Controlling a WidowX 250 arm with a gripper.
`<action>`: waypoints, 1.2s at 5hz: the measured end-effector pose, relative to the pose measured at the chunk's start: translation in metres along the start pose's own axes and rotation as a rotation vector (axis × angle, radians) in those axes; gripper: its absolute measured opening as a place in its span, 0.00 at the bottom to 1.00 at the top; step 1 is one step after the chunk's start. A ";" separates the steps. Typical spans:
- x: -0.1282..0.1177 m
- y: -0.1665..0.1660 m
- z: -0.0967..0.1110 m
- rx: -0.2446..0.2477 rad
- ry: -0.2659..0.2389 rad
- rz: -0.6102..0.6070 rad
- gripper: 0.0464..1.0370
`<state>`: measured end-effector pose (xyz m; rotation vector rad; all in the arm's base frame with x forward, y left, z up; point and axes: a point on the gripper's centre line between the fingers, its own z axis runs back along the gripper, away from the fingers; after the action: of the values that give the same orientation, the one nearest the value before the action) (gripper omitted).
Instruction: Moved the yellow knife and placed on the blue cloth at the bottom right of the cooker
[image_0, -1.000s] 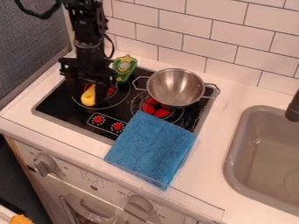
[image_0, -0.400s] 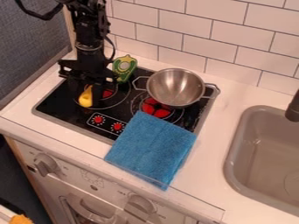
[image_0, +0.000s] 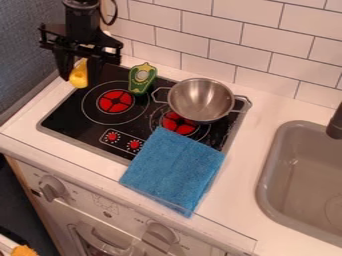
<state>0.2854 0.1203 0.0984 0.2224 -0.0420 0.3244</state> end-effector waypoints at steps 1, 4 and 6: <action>-0.037 -0.030 -0.001 -0.052 0.071 -0.090 0.46; -0.110 -0.098 -0.019 -0.072 0.103 -0.263 0.46; -0.112 -0.106 -0.029 -0.087 0.108 -0.329 0.56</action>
<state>0.2132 -0.0063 0.0395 0.1218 0.0860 0.0067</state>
